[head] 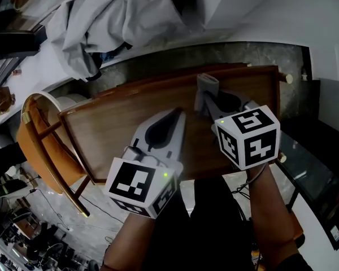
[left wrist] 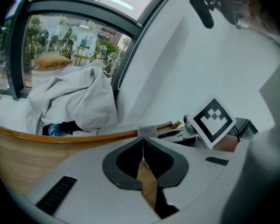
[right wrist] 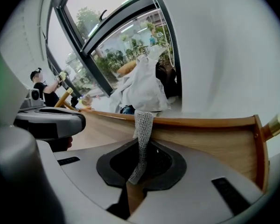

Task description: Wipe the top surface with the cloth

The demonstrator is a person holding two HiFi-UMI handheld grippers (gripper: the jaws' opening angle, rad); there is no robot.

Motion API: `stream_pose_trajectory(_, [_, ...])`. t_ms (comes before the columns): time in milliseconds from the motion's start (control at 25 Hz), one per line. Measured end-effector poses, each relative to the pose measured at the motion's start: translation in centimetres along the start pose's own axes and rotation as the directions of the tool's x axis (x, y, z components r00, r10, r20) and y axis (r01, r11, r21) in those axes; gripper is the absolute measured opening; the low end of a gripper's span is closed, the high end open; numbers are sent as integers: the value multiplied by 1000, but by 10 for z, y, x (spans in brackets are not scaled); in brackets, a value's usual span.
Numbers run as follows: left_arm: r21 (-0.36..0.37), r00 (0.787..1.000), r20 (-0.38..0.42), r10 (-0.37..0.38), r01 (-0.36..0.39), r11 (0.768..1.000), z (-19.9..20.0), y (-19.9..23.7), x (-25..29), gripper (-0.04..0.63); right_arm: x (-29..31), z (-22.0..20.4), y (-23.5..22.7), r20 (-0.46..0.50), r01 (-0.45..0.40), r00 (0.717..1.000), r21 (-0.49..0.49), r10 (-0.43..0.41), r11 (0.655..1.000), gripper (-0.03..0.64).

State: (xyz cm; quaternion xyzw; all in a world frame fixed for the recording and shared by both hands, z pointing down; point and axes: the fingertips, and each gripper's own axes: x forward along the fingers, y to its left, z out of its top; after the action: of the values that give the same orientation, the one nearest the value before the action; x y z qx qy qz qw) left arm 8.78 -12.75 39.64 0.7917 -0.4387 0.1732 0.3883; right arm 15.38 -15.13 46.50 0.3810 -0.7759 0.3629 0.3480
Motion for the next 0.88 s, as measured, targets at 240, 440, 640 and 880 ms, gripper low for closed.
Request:
stream_pose_trajectory(240, [23, 999, -7, -40, 40, 999, -4, -21, 14, 12, -13, -2, -23, 7, 28, 1000, 11, -28, 1000, 37])
stream_pose_trajectory(440, [32, 998, -15, -53, 53, 998, -6, -31, 26, 12, -21, -5, -41, 18, 48, 999, 29, -48, 998, 37])
stream_pose_trajectory(640, [43, 997, -28, -70, 71, 997, -8, -42, 34, 12, -29, -7, -57, 28, 71, 997, 45, -73, 996, 37])
stream_pose_trajectory(880, [58, 994, -41, -97, 99, 993, -11, -56, 43, 12, -39, -7, -79, 37, 110, 993, 55, -112, 992, 38])
